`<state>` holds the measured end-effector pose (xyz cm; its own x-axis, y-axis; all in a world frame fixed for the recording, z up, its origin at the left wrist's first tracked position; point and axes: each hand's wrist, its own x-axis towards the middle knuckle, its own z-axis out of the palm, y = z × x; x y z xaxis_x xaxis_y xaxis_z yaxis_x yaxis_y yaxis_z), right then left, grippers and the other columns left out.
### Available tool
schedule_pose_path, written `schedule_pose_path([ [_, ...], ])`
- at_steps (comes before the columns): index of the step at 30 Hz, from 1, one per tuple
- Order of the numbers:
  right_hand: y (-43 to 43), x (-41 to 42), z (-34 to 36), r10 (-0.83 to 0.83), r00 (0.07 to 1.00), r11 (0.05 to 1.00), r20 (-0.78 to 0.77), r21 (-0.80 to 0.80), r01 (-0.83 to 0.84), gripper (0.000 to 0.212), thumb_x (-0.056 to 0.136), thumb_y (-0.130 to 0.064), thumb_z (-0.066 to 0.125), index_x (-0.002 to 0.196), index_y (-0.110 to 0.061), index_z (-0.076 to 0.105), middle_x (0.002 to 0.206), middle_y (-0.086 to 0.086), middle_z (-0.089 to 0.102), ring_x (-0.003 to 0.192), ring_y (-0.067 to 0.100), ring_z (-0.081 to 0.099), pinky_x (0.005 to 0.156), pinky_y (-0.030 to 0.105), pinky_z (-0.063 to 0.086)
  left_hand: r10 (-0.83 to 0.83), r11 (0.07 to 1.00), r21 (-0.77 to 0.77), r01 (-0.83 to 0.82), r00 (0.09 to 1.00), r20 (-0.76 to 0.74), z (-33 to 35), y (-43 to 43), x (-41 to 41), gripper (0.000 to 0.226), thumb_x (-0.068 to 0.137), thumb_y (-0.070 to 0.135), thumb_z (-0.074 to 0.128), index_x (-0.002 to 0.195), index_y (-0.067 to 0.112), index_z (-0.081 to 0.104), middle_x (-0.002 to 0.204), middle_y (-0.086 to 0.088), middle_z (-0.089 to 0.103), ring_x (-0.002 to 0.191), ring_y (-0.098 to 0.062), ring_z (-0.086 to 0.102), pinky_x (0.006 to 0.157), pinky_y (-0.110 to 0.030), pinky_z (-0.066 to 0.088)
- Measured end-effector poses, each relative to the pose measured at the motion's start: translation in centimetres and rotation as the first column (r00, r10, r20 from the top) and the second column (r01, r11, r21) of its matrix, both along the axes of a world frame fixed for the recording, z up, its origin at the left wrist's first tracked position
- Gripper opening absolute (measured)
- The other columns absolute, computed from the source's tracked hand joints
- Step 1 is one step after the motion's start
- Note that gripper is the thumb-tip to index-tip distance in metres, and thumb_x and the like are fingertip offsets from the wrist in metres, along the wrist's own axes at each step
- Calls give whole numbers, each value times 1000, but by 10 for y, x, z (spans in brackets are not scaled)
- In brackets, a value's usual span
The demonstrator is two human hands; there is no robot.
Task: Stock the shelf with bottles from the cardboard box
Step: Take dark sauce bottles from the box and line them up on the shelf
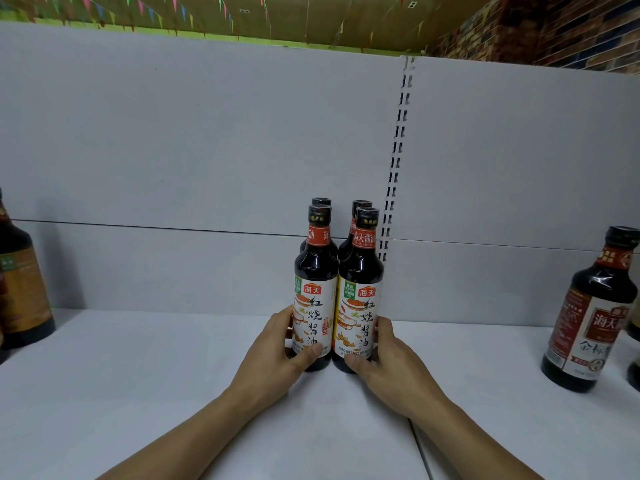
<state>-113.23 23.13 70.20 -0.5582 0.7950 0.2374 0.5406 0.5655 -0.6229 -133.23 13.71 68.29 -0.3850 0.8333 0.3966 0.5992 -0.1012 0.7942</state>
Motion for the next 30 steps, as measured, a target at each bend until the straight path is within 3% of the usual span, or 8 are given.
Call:
schedule_pose_path([
  [2,1,0,-1,-3,1000,1000,-2,0,3,65,92,-45,68,142,-30,30,143,-10,59,122,14,62,97,35,54,1,1000,-3,-1,1000,3,0,0,0,62,91,38,78,142,44,44,138,19,58,121,-3,60,100,-38,58],
  [6,1,-1,-2,-12,1000,1000,-10,-3,12,67,92,-46,69,143,-31,30,144,-11,58,123,15,62,98,36,54,-7,1000,3,7,1000,10,0,0,-2,58,90,39,78,133,55,42,134,24,59,119,1,60,98,-33,58],
  [12,-1,-2,-2,-40,999,999,-1,20,40,61,90,-48,70,137,-31,34,139,-10,61,118,15,64,93,36,56,-1,1000,6,1,1000,-4,-1,-1,-1,61,90,42,78,140,47,43,135,26,59,118,3,60,97,-28,58],
  [19,-2,-3,-2,-56,998,998,11,30,55,62,90,-51,69,137,-31,33,137,-10,62,114,15,65,90,32,55,0,1000,8,0,1000,-14,-1,-2,-2,59,90,41,78,130,61,39,132,32,58,114,11,59,95,-24,57],
  [25,-2,-3,-2,-69,998,997,13,27,69,61,89,-52,69,134,-32,34,137,-11,62,115,15,65,85,26,52,-2,1000,-3,2,1000,-22,-1,-1,-1,63,91,39,77,143,47,42,138,24,58,119,2,60,97,-29,58],
  [30,-3,-2,-2,-64,998,998,9,26,64,61,88,-52,70,134,-32,34,138,-12,61,115,14,65,86,27,52,12,1000,-17,-12,1000,-28,-1,-2,0,63,91,41,77,141,51,40,137,26,57,119,3,60,97,-28,58],
])
